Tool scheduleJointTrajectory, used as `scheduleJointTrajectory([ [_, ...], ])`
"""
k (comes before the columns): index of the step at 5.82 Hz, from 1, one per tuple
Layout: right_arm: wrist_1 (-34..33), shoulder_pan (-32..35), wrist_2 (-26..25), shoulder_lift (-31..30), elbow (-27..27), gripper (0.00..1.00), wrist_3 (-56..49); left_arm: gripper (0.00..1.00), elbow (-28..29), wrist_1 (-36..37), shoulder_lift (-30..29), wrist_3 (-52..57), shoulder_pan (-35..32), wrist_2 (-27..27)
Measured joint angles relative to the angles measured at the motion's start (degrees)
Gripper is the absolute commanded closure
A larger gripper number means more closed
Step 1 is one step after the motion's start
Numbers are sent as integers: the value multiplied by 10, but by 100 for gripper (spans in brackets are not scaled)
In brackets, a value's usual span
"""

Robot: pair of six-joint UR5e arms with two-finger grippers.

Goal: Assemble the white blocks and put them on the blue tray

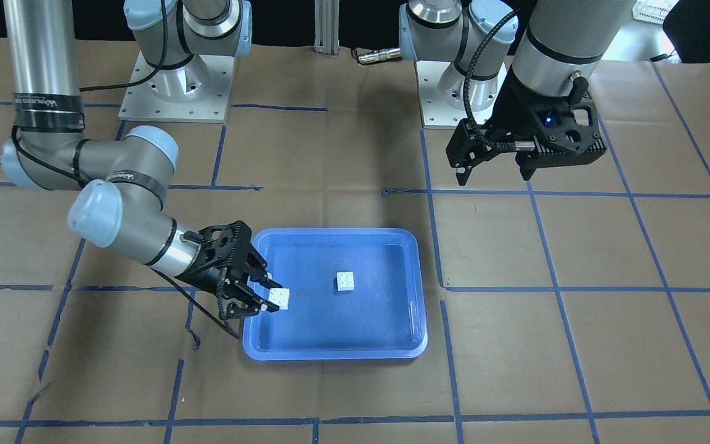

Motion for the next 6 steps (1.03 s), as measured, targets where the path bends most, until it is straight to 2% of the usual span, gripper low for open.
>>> scheduleJointTrajectory([
  [1, -56, 32, -3, 2, 22, 75, 49, 1, 1, -6, 2, -1, 0, 1],
  [3, -109, 67, -6, 23, 48, 75, 69, 1, 0, -14, 7, -1, 0, 3],
  [6, -175, 71, -7, 70, 52, 75, 71, 1, 0, -17, 8, 1, 2, 2],
])
